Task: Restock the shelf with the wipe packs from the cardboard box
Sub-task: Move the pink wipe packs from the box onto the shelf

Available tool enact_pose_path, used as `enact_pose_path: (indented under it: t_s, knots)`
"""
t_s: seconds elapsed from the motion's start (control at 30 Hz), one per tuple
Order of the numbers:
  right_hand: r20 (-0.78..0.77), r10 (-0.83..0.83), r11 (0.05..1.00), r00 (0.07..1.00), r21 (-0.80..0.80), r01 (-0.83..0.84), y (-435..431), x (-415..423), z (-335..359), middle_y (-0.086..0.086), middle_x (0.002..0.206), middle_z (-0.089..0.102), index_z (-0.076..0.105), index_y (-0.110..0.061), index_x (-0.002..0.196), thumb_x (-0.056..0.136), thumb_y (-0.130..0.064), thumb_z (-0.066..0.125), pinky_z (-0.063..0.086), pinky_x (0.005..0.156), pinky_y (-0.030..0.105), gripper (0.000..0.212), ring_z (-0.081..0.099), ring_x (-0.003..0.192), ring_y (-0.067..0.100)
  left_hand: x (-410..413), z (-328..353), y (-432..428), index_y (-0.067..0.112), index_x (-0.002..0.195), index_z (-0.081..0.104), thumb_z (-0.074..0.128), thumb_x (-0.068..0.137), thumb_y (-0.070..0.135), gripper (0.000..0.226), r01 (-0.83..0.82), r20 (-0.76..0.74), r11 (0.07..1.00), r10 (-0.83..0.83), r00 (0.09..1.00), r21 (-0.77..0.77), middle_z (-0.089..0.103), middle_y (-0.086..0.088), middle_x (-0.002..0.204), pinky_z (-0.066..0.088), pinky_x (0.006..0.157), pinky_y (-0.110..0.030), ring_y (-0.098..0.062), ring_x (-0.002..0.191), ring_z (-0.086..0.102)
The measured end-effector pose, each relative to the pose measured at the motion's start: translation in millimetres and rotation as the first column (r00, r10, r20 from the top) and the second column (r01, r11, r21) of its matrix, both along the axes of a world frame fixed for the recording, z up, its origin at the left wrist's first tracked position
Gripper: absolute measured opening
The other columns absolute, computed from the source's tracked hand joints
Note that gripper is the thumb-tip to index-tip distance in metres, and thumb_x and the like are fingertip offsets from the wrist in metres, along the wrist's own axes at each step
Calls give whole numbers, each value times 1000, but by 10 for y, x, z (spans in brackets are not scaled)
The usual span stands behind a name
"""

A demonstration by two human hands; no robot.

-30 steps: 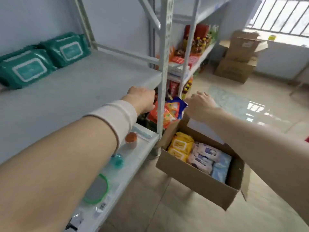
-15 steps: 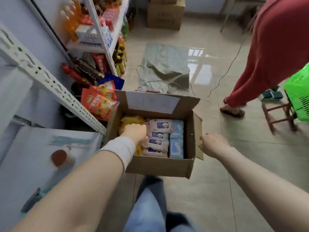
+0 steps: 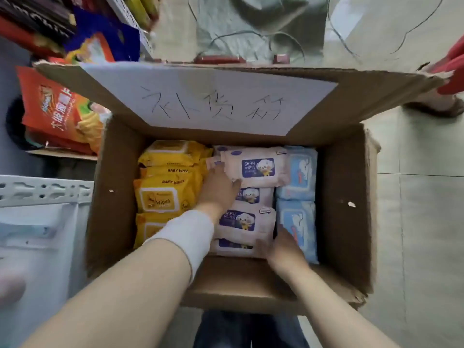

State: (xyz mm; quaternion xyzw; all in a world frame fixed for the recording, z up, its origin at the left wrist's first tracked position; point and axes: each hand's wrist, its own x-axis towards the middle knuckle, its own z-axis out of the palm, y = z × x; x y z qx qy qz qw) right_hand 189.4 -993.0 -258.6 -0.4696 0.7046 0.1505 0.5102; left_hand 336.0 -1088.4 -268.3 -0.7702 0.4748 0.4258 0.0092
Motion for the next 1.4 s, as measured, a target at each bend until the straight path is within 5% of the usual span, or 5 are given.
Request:
enact_pose_path:
  t_s: [0.2,0.37,0.57,0.83,1.4]
  knots:
    - [-44,-389,918,920,62,391,-178,65,-636,16,121,59,49,0,119,78,-50,67,42,79,28,67,56,111,29,-82,-654,-443,8,142,29,64,77,54,87,-25,232,990,56,971,-136,46,-13,138,39,103,-37,-30,127,44]
    - [2,-552,828,834,122,548,-217,3,-714,8,95,64,56,-3,89,68,-40,80,42,54,18,49,62,80,18,-60,-749,-541,12,129,45,80,64,44,81,-241,-39,970,243,969,35,56,-7,129,47,98,-38,-25,117,55]
    - [74,-646,758,760,181,627,-169,145,-593,6,128,59,51,-10,130,61,-48,81,50,93,34,84,58,115,25,-100,-599,-475,13,123,52,80,68,31,65,-392,-320,906,424,847,162,63,-9,122,53,90,-45,-27,104,64]
    - [132,-605,785,785,267,559,-69,149,-389,0,112,61,54,-20,112,70,-48,75,48,73,27,55,57,91,18,-199,-380,-309,14,119,50,74,76,30,52,-270,-305,956,292,906,113,59,-9,124,50,91,-38,-25,107,59]
    - [590,-542,809,598,175,561,823,-820,2090,11,114,69,57,-14,120,90,-12,58,55,79,35,31,66,103,29,784,2909,1698,27,88,67,80,65,35,28,-851,-625,478,601,498,-217,74,0,93,58,68,-40,-21,84,71]
